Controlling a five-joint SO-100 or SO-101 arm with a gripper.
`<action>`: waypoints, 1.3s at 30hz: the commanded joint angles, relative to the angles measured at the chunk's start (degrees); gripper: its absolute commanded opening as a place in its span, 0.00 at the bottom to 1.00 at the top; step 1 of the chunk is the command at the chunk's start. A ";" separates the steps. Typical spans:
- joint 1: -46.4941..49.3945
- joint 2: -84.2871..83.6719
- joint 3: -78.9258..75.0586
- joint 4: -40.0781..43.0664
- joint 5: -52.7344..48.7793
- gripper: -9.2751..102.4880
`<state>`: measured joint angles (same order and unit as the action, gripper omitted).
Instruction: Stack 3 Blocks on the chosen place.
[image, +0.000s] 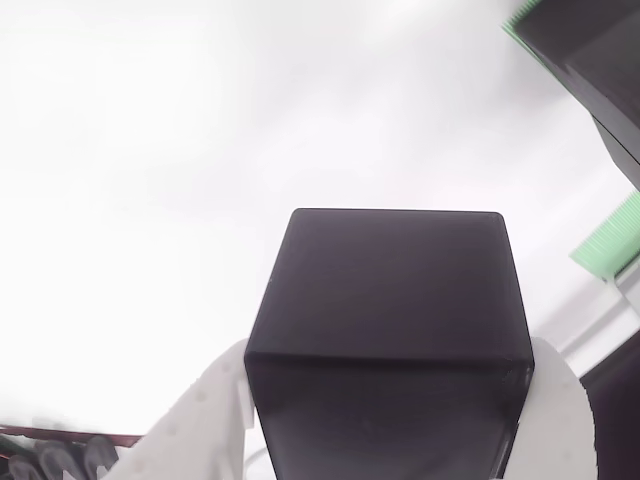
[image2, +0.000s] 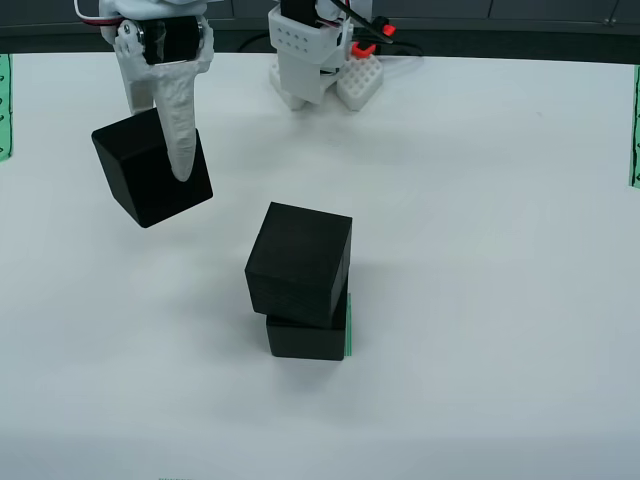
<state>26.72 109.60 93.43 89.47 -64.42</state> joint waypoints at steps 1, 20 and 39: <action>-2.72 3.34 -7.38 0.62 8.79 0.26; -25.40 9.84 -3.43 0.70 54.14 0.26; -28.48 2.20 -4.66 0.70 64.95 0.26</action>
<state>-1.93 112.24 91.23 90.26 0.09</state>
